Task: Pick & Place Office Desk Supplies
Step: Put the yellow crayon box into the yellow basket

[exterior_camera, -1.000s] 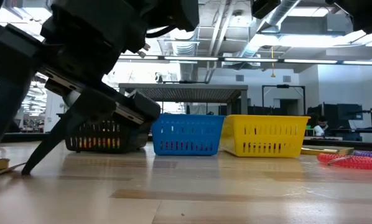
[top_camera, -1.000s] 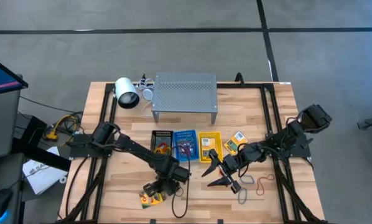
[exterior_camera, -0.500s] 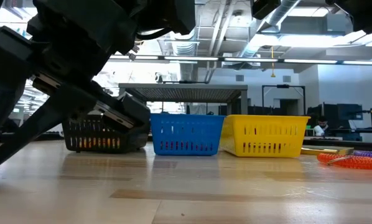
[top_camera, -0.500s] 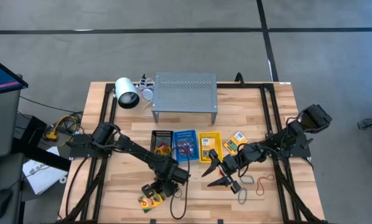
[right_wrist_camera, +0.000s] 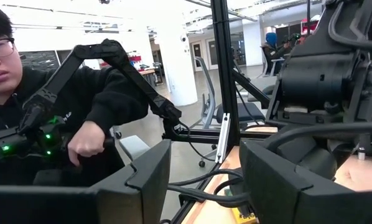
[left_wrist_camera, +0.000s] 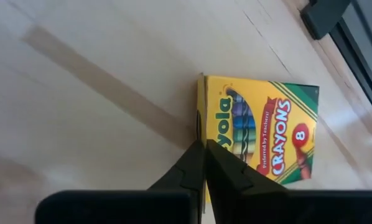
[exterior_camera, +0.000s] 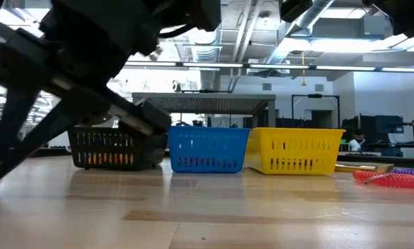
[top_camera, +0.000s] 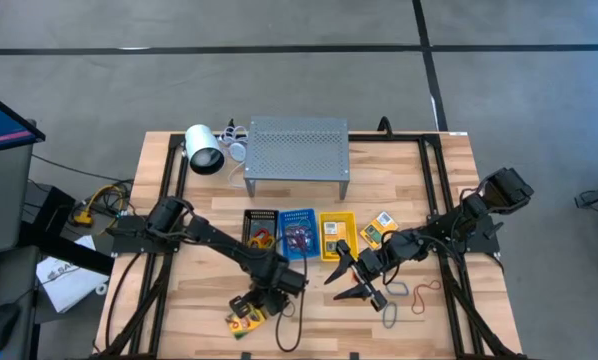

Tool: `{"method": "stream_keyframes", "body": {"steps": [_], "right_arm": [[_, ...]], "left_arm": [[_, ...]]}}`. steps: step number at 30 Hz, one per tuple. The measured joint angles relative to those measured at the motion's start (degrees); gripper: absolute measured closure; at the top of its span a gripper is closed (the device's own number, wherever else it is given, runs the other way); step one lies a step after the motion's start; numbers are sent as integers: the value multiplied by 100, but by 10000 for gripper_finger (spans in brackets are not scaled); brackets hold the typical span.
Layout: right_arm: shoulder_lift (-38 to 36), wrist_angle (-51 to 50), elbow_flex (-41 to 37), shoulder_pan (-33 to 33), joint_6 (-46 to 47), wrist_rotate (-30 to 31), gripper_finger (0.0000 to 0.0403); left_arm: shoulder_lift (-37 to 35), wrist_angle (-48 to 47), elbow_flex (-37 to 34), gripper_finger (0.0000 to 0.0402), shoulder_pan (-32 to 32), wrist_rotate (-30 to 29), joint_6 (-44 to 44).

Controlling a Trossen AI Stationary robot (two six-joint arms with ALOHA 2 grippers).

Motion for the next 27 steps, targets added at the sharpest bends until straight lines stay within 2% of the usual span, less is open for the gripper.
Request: {"method": "stream_keyframes", "body": {"steps": [5,11,16,21,27], "right_arm": [[-2,0,0,-2,2,2,217],[-2,0,0,1,2,17,217],[24,-7,0,1,2,110,217],[50,-344,0,-8,15,374,217],[52,-560,2,-97,10,464,217]], "left_arm": [[-39,-294,348,399,30,-356,0],[-42,-794,812,397,73,-447,-137],[-42,-1198,1200,399,59,-954,-163],[-139,-1251,1413,397,61,-1076,-198],[-579,-1216,1485,397,78,-1676,-392]]}}
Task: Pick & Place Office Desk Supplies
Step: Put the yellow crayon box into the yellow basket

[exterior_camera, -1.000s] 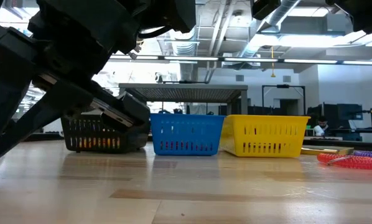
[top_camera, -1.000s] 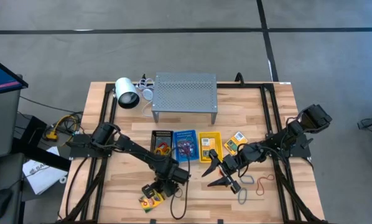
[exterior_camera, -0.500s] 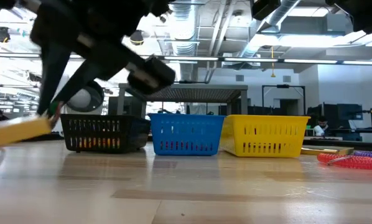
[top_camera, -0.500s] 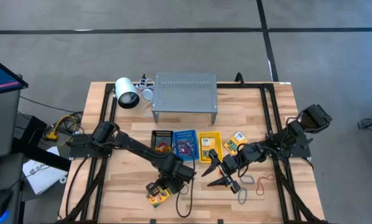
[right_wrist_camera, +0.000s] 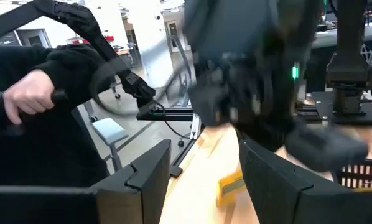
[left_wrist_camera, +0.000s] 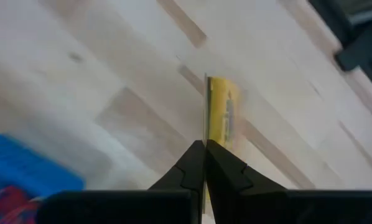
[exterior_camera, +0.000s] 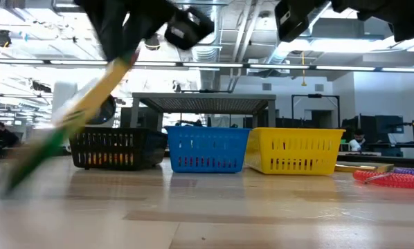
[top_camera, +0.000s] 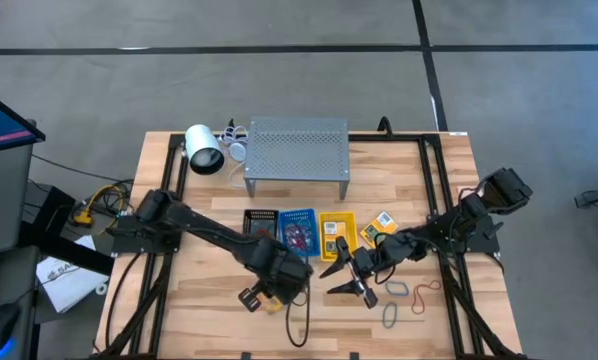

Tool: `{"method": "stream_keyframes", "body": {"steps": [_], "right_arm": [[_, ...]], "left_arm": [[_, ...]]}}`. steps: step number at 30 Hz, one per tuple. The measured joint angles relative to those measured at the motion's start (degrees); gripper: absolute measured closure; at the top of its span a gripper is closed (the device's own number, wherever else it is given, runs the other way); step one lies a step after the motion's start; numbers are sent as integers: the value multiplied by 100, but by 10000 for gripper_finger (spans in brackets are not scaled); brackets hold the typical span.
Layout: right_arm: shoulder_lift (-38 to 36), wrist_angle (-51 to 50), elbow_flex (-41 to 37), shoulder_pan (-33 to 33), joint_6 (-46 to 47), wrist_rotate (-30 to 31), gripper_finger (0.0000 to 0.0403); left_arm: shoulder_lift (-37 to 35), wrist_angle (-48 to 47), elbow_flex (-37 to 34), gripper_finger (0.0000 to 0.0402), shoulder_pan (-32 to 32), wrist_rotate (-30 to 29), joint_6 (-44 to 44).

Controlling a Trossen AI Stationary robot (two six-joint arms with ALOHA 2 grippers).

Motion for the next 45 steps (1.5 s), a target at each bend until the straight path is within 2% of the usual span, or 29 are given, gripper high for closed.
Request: {"method": "stream_keyframes", "body": {"steps": [8,19,28,37,45], "right_arm": [[-1,-51,0,-280,-11,143,217],[-2,-317,9,-799,308,332,209],[-2,-451,17,-1140,79,334,173],[-2,-551,20,-1458,-367,374,168],[-2,-842,20,-1817,-319,592,168]], "left_arm": [[-953,288,1,396,54,-354,-744],[-1803,941,1,396,102,-516,-980],[-1866,1290,-16,396,789,-542,-984],[-1829,1590,-132,396,1626,-469,-1263],[-1777,1709,-139,396,1793,-468,-1374]]}}
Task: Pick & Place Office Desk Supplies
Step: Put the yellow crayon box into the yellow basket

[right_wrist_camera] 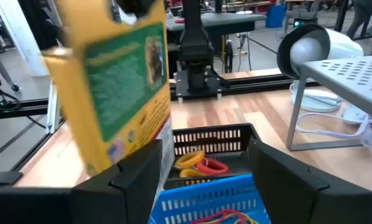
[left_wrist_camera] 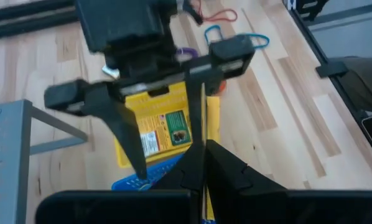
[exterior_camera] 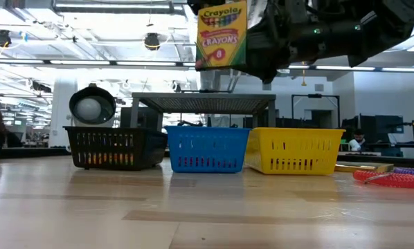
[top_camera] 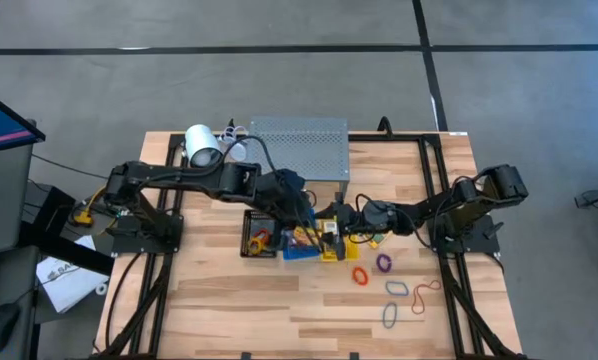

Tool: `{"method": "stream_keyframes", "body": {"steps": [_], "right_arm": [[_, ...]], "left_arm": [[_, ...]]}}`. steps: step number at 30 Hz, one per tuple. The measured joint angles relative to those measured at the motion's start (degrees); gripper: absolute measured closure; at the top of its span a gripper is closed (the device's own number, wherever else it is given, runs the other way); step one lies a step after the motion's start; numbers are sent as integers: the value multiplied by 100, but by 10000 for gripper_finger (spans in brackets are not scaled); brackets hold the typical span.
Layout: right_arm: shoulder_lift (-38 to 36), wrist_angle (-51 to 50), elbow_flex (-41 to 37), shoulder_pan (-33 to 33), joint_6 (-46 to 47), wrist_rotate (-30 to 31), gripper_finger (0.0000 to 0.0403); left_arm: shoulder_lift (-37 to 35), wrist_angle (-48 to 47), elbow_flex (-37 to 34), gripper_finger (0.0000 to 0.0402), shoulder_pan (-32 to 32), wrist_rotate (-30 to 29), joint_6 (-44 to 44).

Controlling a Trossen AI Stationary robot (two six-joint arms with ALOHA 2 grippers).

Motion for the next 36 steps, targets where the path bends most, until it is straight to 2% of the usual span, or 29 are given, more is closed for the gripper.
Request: {"method": "stream_keyframes", "body": {"steps": [10,16,23,30,36], "right_arm": [[-8,121,9,-17,-1,24,168],[-46,-110,9,-18,-191,-22,168],[-653,-1042,7,2,-205,-41,168],[-1283,-1362,7,96,-343,-28,168],[-1322,-1496,9,10,-251,-19,168]], "left_arm": [[356,216,0,396,12,-35,15],[376,-179,0,396,183,-49,-17],[74,-590,4,396,380,-505,-334],[76,-286,4,396,361,-496,-334],[96,119,4,396,297,-498,-328]]}}
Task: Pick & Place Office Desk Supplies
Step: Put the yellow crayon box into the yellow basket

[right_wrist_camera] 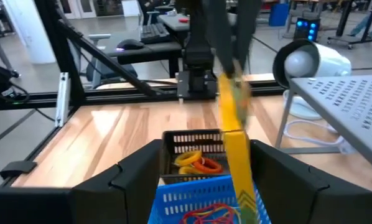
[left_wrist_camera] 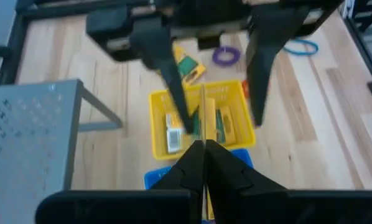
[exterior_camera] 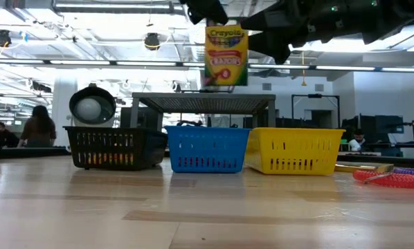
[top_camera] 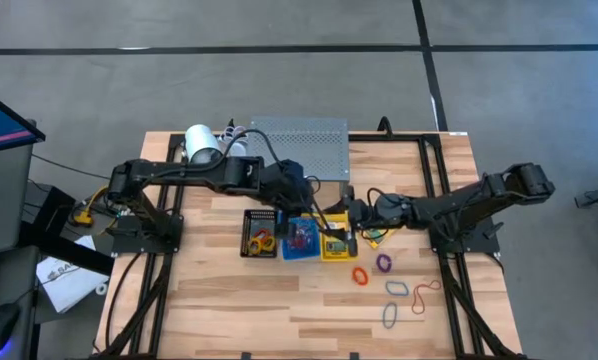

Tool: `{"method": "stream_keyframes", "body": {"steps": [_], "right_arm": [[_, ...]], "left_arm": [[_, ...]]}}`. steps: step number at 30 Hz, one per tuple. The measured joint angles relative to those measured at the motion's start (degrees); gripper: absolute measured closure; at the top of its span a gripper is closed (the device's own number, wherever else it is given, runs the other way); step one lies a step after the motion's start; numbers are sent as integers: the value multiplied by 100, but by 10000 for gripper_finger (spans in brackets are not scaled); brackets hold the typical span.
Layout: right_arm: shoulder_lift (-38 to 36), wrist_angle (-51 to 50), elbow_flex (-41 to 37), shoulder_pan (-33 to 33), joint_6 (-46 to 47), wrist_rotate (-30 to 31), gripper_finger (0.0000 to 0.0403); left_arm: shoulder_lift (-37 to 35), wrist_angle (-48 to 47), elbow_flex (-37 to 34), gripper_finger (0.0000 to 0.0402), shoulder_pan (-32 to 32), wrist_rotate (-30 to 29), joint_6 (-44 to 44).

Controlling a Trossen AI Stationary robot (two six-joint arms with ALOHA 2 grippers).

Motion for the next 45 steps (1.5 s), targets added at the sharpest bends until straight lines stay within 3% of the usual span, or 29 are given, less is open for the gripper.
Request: {"method": "stream_keyframes", "body": {"steps": [27,40,45], "right_arm": [[-191,541,-2,-61,-236,-311,170],[-225,287,-2,-56,-243,-461,281],[-225,221,-2,-58,-247,-461,305]], "left_arm": [[75,757,-4,396,-192,2,-291],[181,881,-2,396,-192,2,-275],[181,890,-2,396,-192,2,-271]]}}
